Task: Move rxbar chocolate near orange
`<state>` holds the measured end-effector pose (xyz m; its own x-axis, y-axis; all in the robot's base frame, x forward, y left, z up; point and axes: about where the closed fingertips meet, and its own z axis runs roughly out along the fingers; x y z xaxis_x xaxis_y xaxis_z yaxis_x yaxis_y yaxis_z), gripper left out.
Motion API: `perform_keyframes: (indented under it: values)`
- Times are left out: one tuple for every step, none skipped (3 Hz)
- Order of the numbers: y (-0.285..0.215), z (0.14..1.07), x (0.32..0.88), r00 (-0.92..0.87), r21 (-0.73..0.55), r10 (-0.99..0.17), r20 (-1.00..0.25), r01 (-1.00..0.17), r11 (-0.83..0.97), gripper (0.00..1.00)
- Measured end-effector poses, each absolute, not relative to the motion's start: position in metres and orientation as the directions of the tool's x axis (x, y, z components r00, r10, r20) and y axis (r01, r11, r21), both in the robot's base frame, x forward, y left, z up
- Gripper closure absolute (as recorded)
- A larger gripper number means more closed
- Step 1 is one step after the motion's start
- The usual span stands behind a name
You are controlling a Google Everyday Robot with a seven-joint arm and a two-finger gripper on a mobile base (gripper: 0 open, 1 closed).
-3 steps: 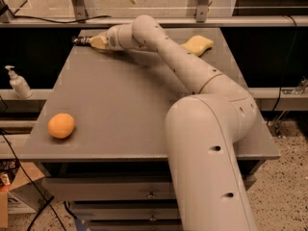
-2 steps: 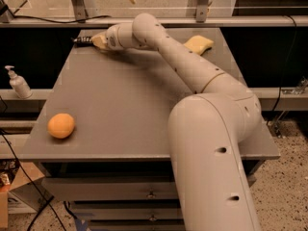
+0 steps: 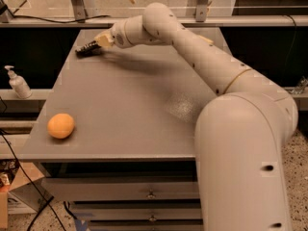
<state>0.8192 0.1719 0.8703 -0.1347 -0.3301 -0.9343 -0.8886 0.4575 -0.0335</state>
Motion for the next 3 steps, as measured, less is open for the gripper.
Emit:
perform_keyframes:
  values:
    - [0.163, 0.875, 0.774, -0.129, -0.017, -0.355, -0.926, -0.925, 0.380, 1.00]
    - [0.160, 0.873, 0.725, -0.109, 0.015, -0.372, -0.922, -0.969, 0.246, 1.00]
    - [0.155, 0.868, 0.669, -0.089, 0.049, -0.386, -0.918, -0.993, 0.111, 1.00]
